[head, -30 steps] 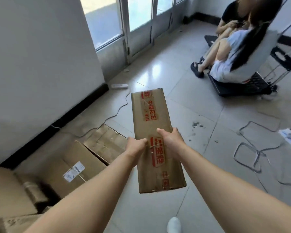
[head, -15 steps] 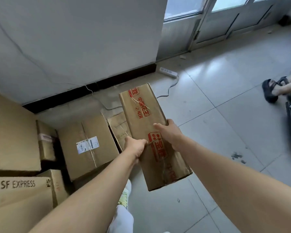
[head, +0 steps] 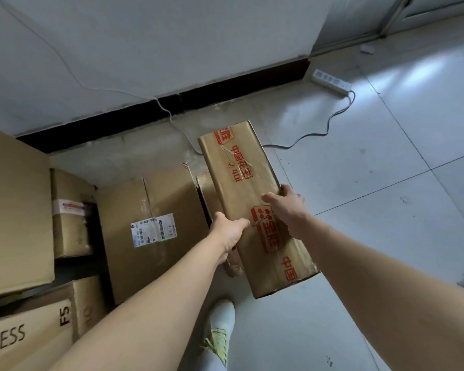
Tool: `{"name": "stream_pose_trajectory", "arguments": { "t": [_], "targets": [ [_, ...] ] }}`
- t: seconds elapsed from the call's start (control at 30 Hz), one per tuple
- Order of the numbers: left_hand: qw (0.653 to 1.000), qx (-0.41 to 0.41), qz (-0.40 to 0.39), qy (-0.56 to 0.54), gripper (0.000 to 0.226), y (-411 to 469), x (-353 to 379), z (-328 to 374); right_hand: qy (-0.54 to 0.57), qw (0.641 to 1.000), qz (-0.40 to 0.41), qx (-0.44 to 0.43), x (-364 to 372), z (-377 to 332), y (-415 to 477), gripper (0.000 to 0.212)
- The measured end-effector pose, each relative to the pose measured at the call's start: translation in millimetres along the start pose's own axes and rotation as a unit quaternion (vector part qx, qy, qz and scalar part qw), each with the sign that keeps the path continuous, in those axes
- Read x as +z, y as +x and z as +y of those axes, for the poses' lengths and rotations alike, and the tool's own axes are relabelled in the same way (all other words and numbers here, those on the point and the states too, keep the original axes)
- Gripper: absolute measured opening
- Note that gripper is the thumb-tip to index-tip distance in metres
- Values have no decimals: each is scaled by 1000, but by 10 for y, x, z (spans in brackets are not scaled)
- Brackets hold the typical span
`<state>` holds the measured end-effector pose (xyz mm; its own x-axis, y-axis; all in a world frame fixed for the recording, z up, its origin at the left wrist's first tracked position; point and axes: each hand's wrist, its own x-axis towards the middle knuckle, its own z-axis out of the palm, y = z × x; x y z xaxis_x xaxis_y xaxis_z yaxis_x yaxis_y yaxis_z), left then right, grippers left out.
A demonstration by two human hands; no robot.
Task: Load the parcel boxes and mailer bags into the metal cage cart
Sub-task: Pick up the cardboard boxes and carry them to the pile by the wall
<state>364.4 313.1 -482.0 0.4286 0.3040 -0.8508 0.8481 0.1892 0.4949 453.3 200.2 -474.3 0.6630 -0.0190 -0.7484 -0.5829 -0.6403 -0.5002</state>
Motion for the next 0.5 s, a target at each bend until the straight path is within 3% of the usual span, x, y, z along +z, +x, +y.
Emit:
{"name": "stream_pose_trajectory", "arguments": {
  "t": [0.1, 0.2, 0.27, 0.37, 0.5],
  "targets": [
    [999, -18, -42, -13, 62, 256, -2, 8, -7, 1000, -12, 13, 139, 13, 257, 68],
    [994, -37, -95, -28, 71, 400, 12, -3, -28, 999, -31, 12, 226, 93, 472, 62],
    [993, -41, -111, -27, 76, 427, -5, -40, -51, 998, -43, 3, 252, 180, 536, 72],
    [996, -31, -87, -17, 77, 327, -87, -36, -61, 998, -25, -9, 207, 204, 354, 84],
    [999, 1, -43, 27, 77, -81, -238, 201, -96, 994, 34, -35, -52, 44, -108, 67]
  ]
}}
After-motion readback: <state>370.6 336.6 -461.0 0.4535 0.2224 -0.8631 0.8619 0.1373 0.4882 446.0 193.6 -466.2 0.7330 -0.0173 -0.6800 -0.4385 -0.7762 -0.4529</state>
